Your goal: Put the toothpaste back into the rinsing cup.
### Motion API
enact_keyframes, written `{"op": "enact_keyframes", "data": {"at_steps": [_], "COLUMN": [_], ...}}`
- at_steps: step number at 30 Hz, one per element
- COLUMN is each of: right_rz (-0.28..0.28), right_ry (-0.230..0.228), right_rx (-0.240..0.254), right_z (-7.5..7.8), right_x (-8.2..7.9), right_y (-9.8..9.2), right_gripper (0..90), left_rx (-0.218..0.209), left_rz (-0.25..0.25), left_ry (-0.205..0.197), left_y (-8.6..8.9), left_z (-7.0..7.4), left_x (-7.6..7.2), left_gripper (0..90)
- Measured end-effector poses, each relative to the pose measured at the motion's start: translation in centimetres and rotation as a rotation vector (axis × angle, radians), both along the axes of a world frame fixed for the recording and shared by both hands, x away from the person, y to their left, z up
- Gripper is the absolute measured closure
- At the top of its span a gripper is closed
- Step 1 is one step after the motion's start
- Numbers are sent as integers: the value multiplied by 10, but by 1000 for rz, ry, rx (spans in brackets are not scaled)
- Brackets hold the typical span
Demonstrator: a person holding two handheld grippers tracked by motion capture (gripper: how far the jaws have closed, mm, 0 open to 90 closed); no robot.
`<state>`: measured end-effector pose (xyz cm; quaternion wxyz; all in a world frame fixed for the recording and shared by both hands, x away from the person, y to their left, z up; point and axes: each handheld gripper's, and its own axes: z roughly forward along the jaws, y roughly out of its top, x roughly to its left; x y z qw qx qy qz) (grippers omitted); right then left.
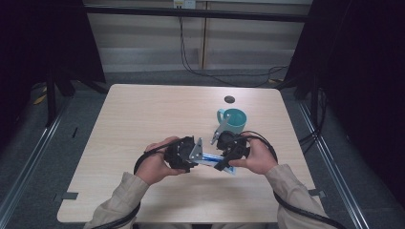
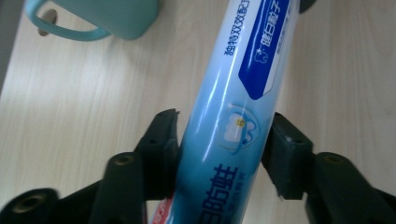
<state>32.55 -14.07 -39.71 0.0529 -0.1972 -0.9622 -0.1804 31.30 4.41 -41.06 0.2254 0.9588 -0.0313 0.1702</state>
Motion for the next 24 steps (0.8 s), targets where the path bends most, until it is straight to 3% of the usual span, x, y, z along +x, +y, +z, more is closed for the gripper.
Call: {"op": "enact_keyframes", "data": {"at_steps": [2, 3, 4, 8, 9, 10, 11, 15, 16, 18, 24], "right_rz": [12, 7, 12, -5, 1, 1, -16, -70, -70, -121, -177], "right_ry": [-8, -8, -6, 2, -22, -22, -47, -89, -89, -112, -136], "right_rx": [-1, -1, 21, 54, 79, 79, 107, 153, 153, 215, 257], "right_z": [0, 1, 2, 3, 4, 4, 7, 16, 16, 22, 24], "right_x": [-1, -2, 0, 1, 0, 0, 1, 5, 5, 6, 7], "right_y": [1, 2, 1, 0, -1, -1, -2, -13, -13, -24, -39], "right_gripper": [719, 710, 683, 632, 584, 584, 464, 358, 358, 333, 281], "left_rx": [15, 14, 4, -22, -37, -37, -34, -23, -31, -53, -69], "left_rz": [11, 19, 37, 46, 63, 63, 73, 107, 116, 138, 172], "left_ry": [20, 51, 75, 96, 130, 130, 135, 152, 155, 167, 180], "left_y": [-1, 0, 2, 6, 8, 8, 9, 14, 16, 20, 29], "left_z": [0, 0, 0, 1, 1, 1, 0, -5, -6, -7, -1], "left_x": [-1, 0, 0, 1, 2, 2, 1, 3, 4, 5, 10], "left_gripper": [603, 603, 640, 684, 690, 694, 700, 711, 711, 717, 722]}}
